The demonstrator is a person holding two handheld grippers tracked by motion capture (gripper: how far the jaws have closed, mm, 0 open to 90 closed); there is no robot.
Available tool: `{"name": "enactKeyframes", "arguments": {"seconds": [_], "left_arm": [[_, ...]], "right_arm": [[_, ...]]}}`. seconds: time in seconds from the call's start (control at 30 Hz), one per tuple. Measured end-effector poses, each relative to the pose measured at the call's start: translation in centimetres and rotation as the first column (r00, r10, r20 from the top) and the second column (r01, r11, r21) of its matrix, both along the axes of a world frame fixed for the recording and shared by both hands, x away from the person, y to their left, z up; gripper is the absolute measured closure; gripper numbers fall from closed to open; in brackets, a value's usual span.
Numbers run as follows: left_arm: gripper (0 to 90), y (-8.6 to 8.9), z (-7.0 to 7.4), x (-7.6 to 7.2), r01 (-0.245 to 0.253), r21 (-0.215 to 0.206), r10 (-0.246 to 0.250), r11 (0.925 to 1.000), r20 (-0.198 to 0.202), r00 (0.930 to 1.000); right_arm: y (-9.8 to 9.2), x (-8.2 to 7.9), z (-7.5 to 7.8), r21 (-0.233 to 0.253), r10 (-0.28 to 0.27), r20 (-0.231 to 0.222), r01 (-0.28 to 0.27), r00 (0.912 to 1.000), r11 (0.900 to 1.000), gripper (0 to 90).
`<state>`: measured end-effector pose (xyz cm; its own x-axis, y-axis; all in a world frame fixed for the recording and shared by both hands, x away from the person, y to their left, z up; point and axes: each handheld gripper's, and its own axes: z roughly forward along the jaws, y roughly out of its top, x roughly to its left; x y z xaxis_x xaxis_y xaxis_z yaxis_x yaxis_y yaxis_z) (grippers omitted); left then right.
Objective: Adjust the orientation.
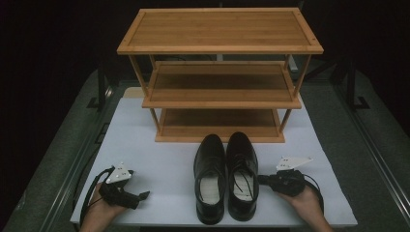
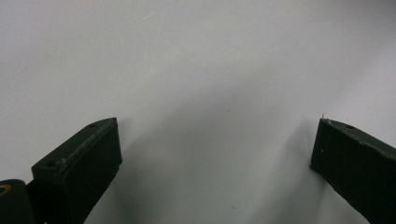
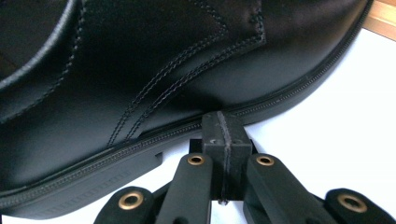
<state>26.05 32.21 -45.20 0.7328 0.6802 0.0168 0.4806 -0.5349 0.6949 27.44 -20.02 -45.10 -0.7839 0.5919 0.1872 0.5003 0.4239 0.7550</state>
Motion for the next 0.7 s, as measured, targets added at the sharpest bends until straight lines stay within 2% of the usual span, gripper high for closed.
{"name": "enactKeyframes", "arguments": {"seconds": [0.27,0.3,0.43,0.53,0.57,0.6,0.7], "left_arm": [[1.0,0.0,0.0,0.0,0.000,0.003,0.000,1.0000,0.000,1.0000],[1.1,0.0,0.1,0.0,-0.001,0.003,0.001,1.0000,0.000,1.0000],[1.2,-0.1,0.1,0.0,-0.009,-0.001,0.009,1.0000,-0.002,1.0000],[1.2,-0.2,0.4,0.0,-0.013,-0.026,0.013,0.9996,0.005,0.9999],[1.2,-0.6,0.8,0.0,-0.009,-0.044,0.009,0.9990,0.007,0.9999],[1.2,-0.6,0.8,0.0,-0.009,-0.044,0.009,0.9990,0.007,0.9999],[1.2,-2.0,1.7,-0.1,0.013,-0.067,-0.013,0.9977,-0.003,0.9999]], "right_arm": [[0.0,0.0,0.0,-0.001,0.001,-0.002,-0.001,1.0000,1.000,89.5],[-0.2,0.0,0.1,0.001,0.000,-0.008,0.000,1.0000,1.000,86.4],[-0.5,0.1,0.5,0.004,-0.021,0.004,0.021,0.9998,1.000,83.8],[-0.9,0.0,0.9,0.014,-0.043,0.015,0.042,0.9990,0.999,79.1],[-1.2,-0.1,1.2,0.016,-0.053,0.020,0.053,0.9984,0.998,74.5],[-1.2,-0.1,1.2,0.016,-0.053,0.020,0.053,0.9984,0.998,74.5],[-1.4,-0.1,1.8,0.028,-0.072,0.024,0.072,0.9971,0.997,64.7]]}}
